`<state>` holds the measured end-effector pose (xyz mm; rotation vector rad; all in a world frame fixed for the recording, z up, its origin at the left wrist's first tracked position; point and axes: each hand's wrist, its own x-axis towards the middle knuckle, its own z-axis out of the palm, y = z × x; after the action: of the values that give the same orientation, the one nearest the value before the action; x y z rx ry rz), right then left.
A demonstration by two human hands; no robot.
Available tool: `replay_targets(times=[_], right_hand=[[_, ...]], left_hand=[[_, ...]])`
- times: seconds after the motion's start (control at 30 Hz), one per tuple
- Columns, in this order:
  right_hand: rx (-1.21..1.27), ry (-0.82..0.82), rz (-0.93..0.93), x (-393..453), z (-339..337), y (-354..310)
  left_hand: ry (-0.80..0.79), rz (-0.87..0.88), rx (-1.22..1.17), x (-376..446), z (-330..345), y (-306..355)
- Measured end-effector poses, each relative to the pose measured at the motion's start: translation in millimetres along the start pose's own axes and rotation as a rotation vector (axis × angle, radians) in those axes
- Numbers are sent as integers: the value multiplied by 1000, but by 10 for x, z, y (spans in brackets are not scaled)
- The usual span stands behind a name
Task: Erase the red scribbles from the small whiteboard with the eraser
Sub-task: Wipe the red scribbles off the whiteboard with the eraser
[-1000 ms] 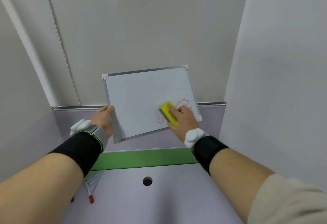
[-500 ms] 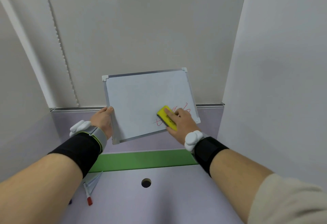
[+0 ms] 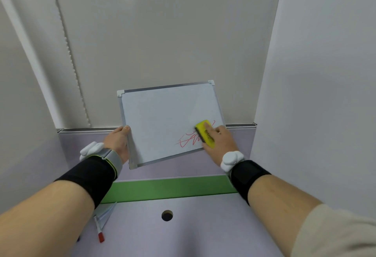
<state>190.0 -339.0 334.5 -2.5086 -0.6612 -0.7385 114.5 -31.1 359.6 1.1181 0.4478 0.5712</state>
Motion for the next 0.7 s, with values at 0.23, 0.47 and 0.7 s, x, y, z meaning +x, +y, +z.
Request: replay_targets(times=[0.23,0.47,0.7], right_hand=[[-8,-17,121,-80,-57,185],[36,-52,-156,-156,182,-336],[-15,-20,130,-78,-69,81]], left_hand=[[0,10,63,28,-48,-1],[-1,-14,-25,5,57,-34],[-1,-3,-13,14,12,-26]])
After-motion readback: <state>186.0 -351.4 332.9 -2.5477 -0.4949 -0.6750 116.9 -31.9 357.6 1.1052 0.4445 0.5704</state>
